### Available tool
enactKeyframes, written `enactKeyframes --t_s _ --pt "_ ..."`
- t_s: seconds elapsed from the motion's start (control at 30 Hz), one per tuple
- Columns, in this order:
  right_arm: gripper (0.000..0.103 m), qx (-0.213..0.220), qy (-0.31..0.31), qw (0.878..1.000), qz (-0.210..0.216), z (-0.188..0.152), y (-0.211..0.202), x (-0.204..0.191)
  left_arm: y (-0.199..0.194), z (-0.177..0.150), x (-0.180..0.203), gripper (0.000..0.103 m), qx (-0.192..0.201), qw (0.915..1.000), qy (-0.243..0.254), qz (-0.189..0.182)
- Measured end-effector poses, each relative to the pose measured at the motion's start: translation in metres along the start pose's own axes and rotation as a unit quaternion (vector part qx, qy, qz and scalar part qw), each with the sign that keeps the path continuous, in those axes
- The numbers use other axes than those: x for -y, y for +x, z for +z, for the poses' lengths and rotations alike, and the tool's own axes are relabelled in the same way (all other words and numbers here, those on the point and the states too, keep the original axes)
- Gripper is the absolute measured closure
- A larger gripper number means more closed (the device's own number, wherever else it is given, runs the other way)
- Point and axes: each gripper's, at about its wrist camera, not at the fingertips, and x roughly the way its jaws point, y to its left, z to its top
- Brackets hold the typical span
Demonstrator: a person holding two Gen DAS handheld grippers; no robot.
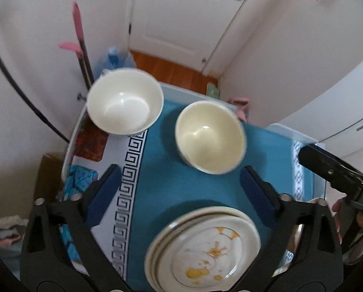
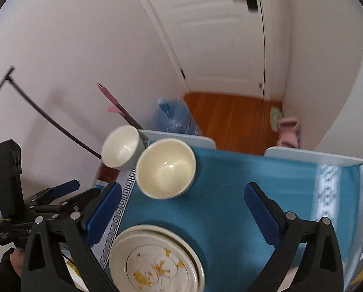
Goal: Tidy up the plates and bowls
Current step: 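Grasp the rim of the cream bowl with both tools, then carry the cream bowl with both tools and lower it into the beige dish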
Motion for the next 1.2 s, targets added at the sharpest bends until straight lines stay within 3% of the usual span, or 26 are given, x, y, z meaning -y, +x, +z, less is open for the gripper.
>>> enactKeyframes --t_s 0.17,0.3,0.57,0.63,0.7,1.2 --pt "0.033 -0.053 0.025 0.998 -0.009 0.002 0.06 0.007 0.047 0.014 -0.009 0.03 -0.045 0.9988 0.019 -0.001" --pt "0.046 -0.083 0.032 0.996 -0.02 0.0 0.087 0.011 0.078 0.02 -0.006 0.05 -0.074 0.9967 0.034 -0.009" --pt "0.069 -0.109 0.033 0.993 -0.013 0.005 0.115 0.015 0.105 0.022 0.0 0.071 -0.087 0.9948 0.052 -0.011" --pt "0.071 -0.112 0.039 0.993 -0.01 0.004 0.119 0.017 0.107 0.022 0.004 0.083 -0.085 0.9942 0.065 -0.013" --pt "0.083 -0.116 0.041 0.992 -0.008 0.004 0.123 0.017 0.108 0.024 0.008 0.085 -0.082 0.9939 0.074 -0.007" --pt "0.086 -0.091 0.044 0.995 -0.007 0.004 0.11 0.011 0.084 0.033 0.021 0.086 -0.053 0.9934 0.101 0.011"
